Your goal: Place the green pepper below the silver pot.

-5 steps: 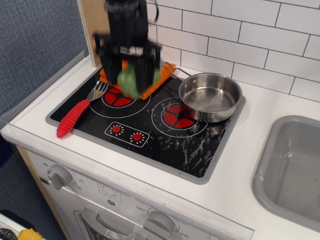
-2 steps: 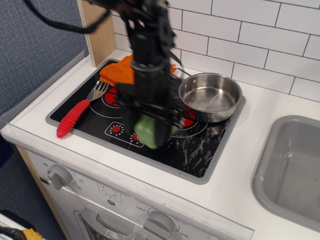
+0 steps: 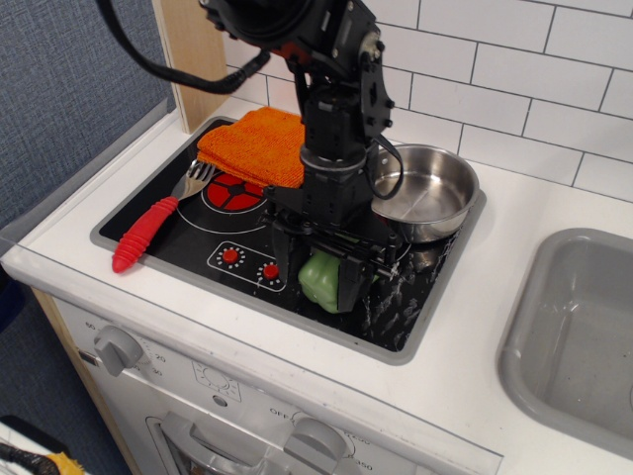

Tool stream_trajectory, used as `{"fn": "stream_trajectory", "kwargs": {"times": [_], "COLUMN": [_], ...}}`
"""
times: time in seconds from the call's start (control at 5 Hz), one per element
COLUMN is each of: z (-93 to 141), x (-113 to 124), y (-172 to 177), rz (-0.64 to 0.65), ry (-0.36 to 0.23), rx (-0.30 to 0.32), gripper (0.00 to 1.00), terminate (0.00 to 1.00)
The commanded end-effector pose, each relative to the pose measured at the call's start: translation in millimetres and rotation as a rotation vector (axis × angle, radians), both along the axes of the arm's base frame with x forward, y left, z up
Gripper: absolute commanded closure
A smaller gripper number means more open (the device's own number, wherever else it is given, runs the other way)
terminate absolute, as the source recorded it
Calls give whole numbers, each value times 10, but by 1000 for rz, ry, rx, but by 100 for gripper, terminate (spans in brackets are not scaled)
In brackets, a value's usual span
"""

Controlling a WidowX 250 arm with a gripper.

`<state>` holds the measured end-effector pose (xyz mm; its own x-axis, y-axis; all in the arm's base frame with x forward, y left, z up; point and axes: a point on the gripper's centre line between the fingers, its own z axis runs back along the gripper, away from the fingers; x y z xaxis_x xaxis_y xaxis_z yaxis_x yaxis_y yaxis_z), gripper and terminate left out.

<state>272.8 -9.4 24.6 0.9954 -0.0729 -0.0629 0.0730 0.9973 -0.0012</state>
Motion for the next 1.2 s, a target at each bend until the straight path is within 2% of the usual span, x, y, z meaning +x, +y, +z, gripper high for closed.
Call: {"fn": "stream_trajectory", "kwargs": {"times": [0.0, 0.4, 0.8, 1.0], "z": [258, 683, 701, 701], "x": [-51, -161, -170, -170], "y": [-20, -27, -28, -28], "rz": [-22, -39, -59, -59], "ry": [-56, -201, -198, -198], "rx": [-1, -28, -37, -37], "gripper": [0, 0, 0, 0], "terminate": [0, 0, 0, 100]}}
